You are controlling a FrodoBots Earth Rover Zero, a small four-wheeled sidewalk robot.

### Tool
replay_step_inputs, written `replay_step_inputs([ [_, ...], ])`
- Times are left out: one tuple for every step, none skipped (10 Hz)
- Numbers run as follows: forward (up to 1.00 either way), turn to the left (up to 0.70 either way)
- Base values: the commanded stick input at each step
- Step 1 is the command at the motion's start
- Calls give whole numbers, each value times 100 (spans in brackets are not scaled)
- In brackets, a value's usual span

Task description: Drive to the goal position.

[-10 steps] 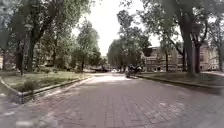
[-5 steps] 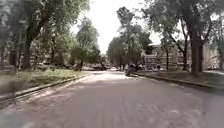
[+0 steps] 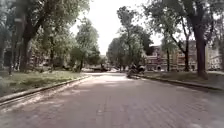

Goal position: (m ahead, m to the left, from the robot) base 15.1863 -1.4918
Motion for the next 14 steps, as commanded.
replay_step_inputs([
  [85, 0],
  [85, 0],
  [85, 0],
  [85, 0],
  [85, 0],
  [85, 0],
  [85, 0],
  [85, 0],
  [85, 0],
  [85, 0],
  [85, 0],
  [85, 0],
  [85, 0],
  [85, 0],
])
